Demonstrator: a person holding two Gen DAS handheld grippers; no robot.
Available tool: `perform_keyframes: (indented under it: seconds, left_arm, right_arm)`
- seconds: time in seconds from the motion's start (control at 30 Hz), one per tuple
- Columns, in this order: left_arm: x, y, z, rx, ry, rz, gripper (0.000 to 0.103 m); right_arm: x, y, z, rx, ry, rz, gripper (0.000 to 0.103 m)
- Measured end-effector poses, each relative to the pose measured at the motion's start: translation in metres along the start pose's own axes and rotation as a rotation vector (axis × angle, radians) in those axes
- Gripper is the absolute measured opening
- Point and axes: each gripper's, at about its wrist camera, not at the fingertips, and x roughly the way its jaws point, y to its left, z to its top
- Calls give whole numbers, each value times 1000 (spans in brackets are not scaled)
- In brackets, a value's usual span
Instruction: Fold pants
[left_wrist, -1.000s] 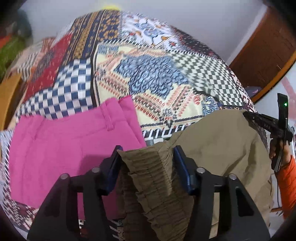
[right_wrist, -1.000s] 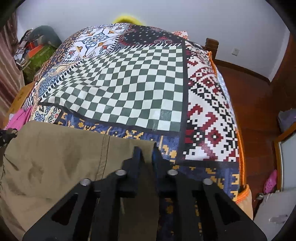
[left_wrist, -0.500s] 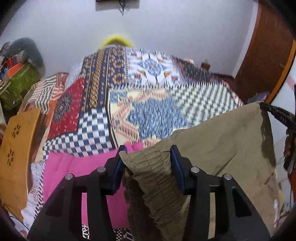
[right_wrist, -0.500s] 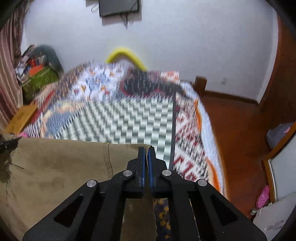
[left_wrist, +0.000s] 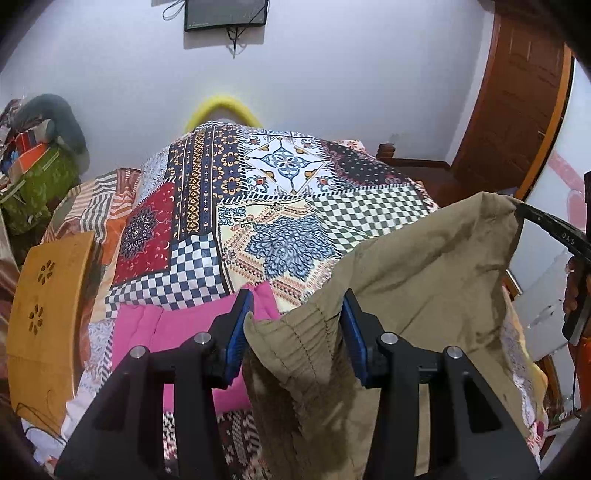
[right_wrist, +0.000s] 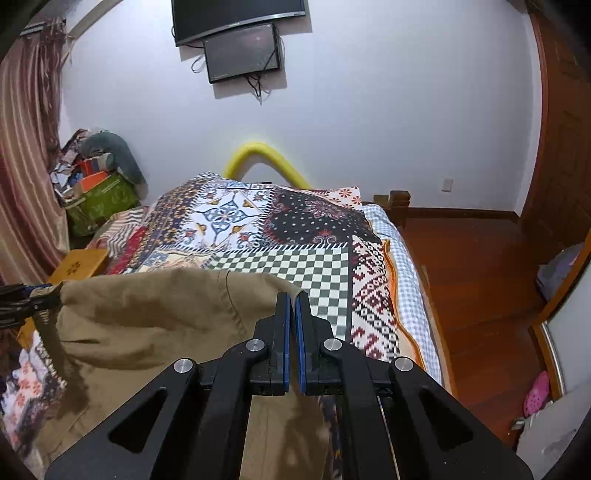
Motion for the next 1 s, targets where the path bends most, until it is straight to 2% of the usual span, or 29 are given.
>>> perform_keyframes:
  seconds: [0.23, 0.27, 0.5, 0.67, 0.9, 1.0]
  left_arm:
    - [-42, -11, -24, 10, -3, -14, 46]
    - [-47, -12, -27, 12, -3, -15, 46]
    - [-80, -18, -65, 12, 11, -38, 46]
    - [-91, -24, -94, 19, 24, -51, 46]
    - [-94, -28, -133, 10, 73, -73, 45]
    - [-96, -30, -147, 18, 91, -83, 40]
  right_arm:
    - [-47, 8, -14, 16, -37, 27, 3]
    - [-53, 8, -17, 29, 8, 21, 3]
    - [-91, 12, -42, 22, 16, 23, 3]
    - [-115, 11, -67, 48, 37, 35, 3]
    - [-130, 17, -116, 62, 109, 32, 3]
    - [-134, 16, -135, 83, 141, 45, 3]
